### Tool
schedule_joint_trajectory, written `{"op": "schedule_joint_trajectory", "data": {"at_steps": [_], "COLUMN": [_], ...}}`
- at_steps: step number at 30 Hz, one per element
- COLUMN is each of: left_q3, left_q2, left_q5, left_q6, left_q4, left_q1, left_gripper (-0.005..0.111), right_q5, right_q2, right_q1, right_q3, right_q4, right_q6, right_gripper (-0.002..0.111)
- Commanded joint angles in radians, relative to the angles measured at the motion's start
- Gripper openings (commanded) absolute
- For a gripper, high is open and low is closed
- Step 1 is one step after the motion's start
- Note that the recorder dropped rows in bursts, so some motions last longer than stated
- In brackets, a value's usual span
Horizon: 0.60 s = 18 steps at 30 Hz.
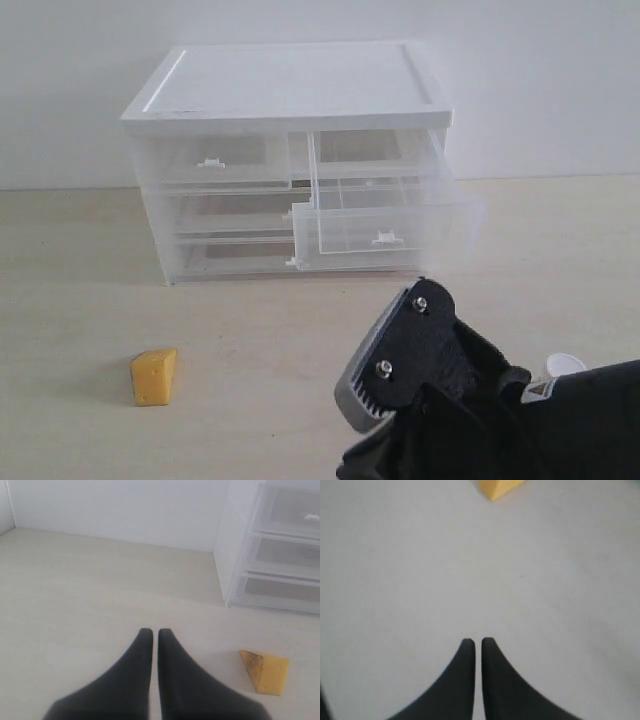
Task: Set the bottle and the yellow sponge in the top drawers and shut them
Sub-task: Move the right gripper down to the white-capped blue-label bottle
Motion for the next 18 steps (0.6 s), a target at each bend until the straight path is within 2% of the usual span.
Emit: {"op": "schedule_joint_trajectory", "data": {"at_steps": [1,4,6,8,10,12,14,18], "left_q3": [0.004,0.004,0.004,0.004,0.004,0.004,0.004,0.004], "left_q2": [-0.004,-0.004,-0.004,-0.004,-0.004,-0.004,-0.004,-0.004], "left_q5": [-0.007,-0.007,-0.007,-0.007,-0.007,-0.007,-0.007,-0.007], "left_q6": [-0.002,-0.002,-0.002,-0.002,-0.002,-0.002,-0.002,-0.002], "left_q4": [-0.002,-0.002,-0.002,-0.002,-0.002,-0.002,-0.002,-0.002], "left_q1": [0.002,0.002,0.002,0.002,0.002,0.002,0.002,0.002], "left_gripper": [0.004,0.004,0.004,0.004,0.004,0.004,0.004,0.004], "right_q5": [0.347,0.504,0.62,0.726,0.826,0.914,0.943,0.83], "right_q2": [-0.008,-0.008,-0.008,-0.008,-0.008,-0.008,-0.008,-0.008], "right_q1": [-0.059,-0.072,-0.072,-0.072,-0.077,-0.115,-0.197,-0.377], "right_q3": [-0.042,-0.12,-0.188,-0.246,-0.292,-0.33,-0.356,-0.374], "right_q4": [-0.168,-0.476,-0.745,-0.955,-1.12,-1.194,-1.201,-1.172], "right_q6": [0.128,0.442,0.697,0.851,0.905,0.869,0.819,0.832], "right_gripper": [0.001,0.001,0.001,0.001,0.001,0.001,0.001,0.001]}}
